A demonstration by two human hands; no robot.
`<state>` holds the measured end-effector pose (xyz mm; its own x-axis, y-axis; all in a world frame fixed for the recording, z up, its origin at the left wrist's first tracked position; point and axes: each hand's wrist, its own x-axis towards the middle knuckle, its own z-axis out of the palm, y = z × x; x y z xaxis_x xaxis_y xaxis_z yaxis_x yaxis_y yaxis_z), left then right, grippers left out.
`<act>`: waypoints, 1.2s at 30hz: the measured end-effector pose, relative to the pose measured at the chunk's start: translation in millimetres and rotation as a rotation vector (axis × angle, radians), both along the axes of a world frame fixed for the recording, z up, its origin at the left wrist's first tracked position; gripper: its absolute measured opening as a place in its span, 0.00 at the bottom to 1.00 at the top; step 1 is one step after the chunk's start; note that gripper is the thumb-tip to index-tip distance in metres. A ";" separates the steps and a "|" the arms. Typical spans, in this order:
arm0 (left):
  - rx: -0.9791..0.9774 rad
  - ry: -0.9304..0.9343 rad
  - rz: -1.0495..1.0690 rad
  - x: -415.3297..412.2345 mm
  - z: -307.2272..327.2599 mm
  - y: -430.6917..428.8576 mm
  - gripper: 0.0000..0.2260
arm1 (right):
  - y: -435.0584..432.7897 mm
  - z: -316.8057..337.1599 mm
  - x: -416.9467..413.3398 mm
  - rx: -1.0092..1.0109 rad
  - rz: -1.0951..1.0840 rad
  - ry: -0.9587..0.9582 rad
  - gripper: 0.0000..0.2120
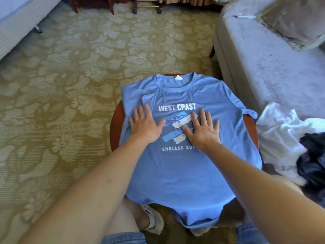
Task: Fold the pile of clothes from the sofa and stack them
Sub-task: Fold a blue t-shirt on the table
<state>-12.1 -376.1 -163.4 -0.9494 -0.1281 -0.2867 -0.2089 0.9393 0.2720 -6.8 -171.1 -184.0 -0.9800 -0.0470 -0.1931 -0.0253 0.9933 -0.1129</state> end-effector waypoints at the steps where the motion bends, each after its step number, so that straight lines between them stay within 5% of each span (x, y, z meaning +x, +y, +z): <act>1: -0.049 -0.008 -0.010 1.7 -8.5 -2.5 0.39 | -1.1 -0.5 -0.2 0.002 -0.001 0.004 0.36; 13: -0.119 0.089 -0.069 -1.9 -15.5 -56.2 0.36 | -38.8 5.2 8.8 -0.090 0.002 -0.015 0.35; 22: -0.139 0.001 -0.029 -26.9 7.4 -35.4 0.34 | 109.0 2.4 -18.4 -0.062 -0.285 0.058 0.32; 25: -0.175 0.104 -0.013 -28.7 4.3 -10.2 0.35 | 134.4 2.5 -24.1 -0.213 -0.441 0.165 0.31; 30: -0.139 0.150 -0.065 -16.9 -15.8 54.4 0.34 | 159.5 8.1 -41.7 -0.668 -0.537 -0.010 0.34; 36: -0.143 0.208 -0.119 -17.6 -23.4 79.7 0.31 | 170.2 5.5 -65.0 -0.770 -0.494 -0.022 0.28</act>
